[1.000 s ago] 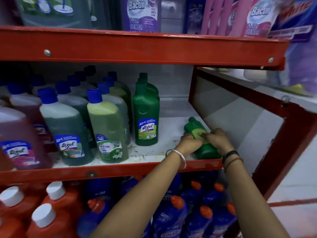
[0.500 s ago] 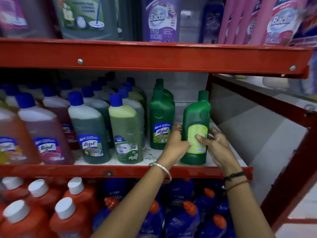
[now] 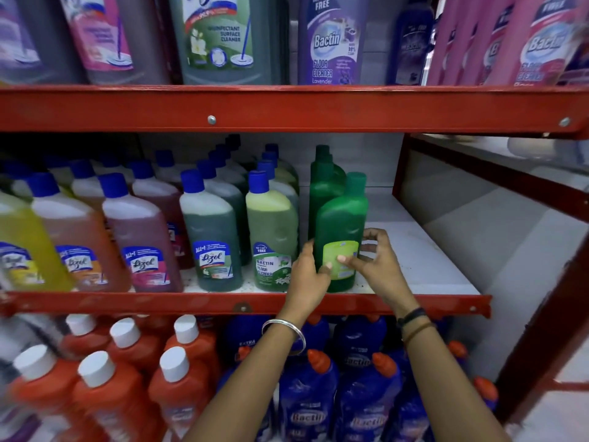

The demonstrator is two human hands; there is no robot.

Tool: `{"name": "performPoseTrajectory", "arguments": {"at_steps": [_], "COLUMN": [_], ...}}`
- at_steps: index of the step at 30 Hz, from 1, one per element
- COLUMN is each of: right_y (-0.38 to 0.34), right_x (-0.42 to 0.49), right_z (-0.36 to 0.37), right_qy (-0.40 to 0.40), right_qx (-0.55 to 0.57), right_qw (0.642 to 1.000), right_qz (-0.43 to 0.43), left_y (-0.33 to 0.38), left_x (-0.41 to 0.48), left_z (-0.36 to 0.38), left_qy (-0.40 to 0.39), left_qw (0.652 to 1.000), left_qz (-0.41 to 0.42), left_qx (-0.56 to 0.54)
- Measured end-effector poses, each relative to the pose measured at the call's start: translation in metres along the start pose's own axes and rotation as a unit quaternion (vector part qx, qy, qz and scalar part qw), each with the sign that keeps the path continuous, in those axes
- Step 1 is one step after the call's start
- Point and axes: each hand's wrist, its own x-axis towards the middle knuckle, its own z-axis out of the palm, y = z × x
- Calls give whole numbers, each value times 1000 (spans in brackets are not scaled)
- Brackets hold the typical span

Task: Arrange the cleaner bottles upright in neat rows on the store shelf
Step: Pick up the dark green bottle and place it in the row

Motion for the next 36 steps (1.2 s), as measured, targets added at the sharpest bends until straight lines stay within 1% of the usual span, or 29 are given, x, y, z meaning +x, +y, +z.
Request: {"name": "performPoseTrajectory", "arguments": {"at_steps": [3, 7, 9, 11, 13, 15, 17, 20, 22, 25, 27, 29, 32, 36], "right_y": [-1, -14, -18, -23, -27, -31, -28, -21, -21, -19, -15, -12, -7, 7], "right_x": [-3, -9, -9, -7, -2, 0, 0, -2, -1, 3, 7, 8, 7, -6], "right_z": [6, 19, 25, 27, 26, 23, 18, 10, 3, -7, -11, -12, -12, -5], "right_qy": [23, 47, 62, 60, 49, 26, 3, -6, -25, -116, -151, -158, -134, -99], "right_qx": [-41, -119, -141, -151, -147, -138, -121, -108, -81, 44, 77, 65, 37, 30], "right_qw": [999, 992, 988, 987, 988, 990, 993, 994, 996, 992, 985, 985, 990, 994], "right_qz": [-3, 2, 9, 5, -6, -7, -5, -7, -11, 17, 19, 17, 16, 43], "left_y": [-1, 0, -2, -5, -10, -13, -9, -4, -1, 2, -1, -5, -5, -7], "left_x": [-4, -17, -23, -30, -36, -42, -43, -31, -18, -8, -5, -7, -9, -9], "left_z": [-1, -3, -4, -6, -9, -11, -12, -11, -9, -6, -4, -2, 0, 0], "left_qy": [11, 45, 33, 1, -41, -81, -102, -100, -101, -108, -87, -55, -21, -17], "left_qw": [1000, 997, 996, 997, 995, 992, 991, 994, 995, 994, 996, 998, 1000, 1000], "left_qz": [-18, 37, 60, 77, 88, 94, 89, 46, 20, -1, -1, 6, 13, 21], "left_qx": [9, 49, 53, 29, 6, 11, 17, 18, 18, -5, -19, -21, -16, 2]}}
